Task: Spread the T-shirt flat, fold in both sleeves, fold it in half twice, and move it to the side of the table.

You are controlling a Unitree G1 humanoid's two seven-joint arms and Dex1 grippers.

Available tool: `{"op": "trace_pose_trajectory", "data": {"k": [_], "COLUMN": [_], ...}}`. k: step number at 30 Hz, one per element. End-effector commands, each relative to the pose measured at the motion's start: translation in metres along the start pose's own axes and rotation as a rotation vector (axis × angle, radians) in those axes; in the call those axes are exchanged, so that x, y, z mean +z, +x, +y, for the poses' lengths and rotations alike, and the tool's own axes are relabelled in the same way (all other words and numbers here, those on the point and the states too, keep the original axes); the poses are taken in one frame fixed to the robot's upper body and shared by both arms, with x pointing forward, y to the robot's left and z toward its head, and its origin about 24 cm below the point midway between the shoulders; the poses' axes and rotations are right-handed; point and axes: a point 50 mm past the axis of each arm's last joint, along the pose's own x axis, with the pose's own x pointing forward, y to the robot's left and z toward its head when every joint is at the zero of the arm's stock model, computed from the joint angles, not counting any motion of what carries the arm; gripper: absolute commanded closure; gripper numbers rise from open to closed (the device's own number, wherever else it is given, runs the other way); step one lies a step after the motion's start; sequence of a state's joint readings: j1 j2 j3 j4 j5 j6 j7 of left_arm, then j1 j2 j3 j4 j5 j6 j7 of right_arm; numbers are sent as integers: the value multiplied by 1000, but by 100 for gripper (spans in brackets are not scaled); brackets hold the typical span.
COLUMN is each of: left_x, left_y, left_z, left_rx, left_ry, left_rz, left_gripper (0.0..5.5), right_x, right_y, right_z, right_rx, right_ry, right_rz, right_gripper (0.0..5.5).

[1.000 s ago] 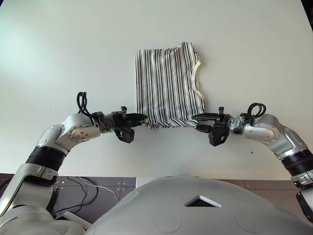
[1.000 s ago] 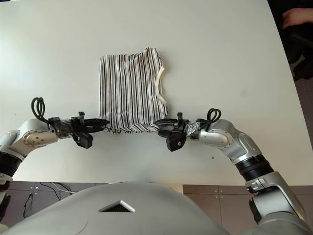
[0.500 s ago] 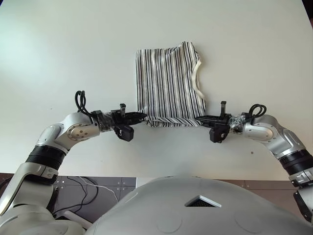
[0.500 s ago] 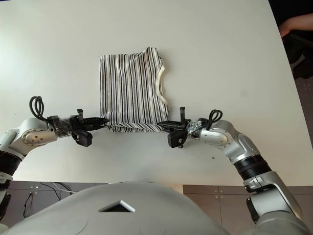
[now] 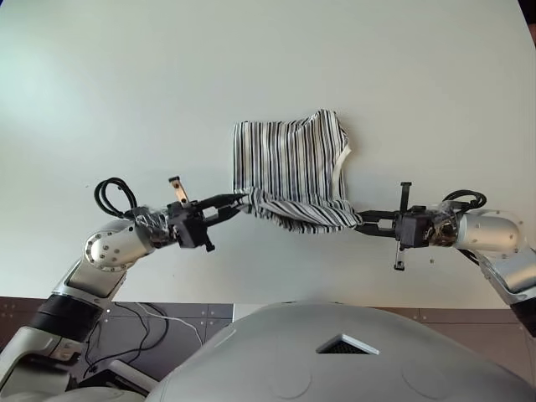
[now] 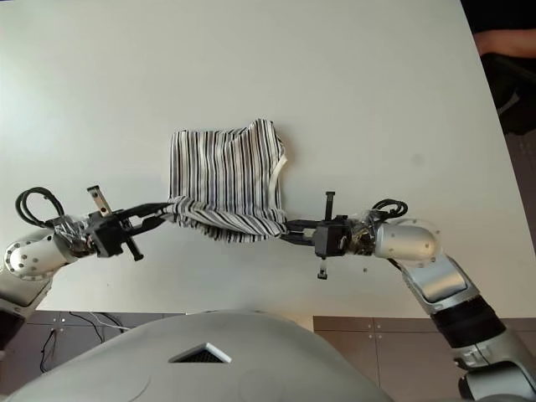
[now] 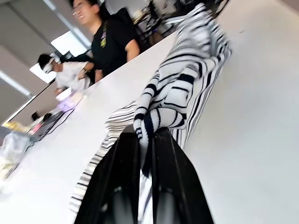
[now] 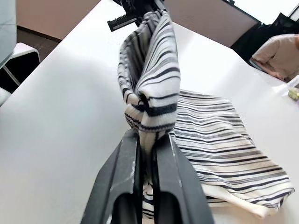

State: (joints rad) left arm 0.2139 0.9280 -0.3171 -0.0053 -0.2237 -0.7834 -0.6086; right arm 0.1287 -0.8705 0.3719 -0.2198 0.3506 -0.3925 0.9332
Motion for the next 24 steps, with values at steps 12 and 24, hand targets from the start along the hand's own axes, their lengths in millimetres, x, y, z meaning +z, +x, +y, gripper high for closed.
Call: {"op": "trace_pose_trajectory", "data": {"k": [12,24], "left_x": [-56,-87], "left_y": [40,72], "left_z": [51,82], "left_rx": [228,252], "left_ry": [130,235], "left_rz": [322,429], "left_gripper": [538,458], "right_x": [-42,-65], "right_y": [50,56], "right_z": [-98,-124], "right_rx": [-465,-585], "right_ry": [99,33], "right_rz": [155,286], "right_gripper": [540,475]}}
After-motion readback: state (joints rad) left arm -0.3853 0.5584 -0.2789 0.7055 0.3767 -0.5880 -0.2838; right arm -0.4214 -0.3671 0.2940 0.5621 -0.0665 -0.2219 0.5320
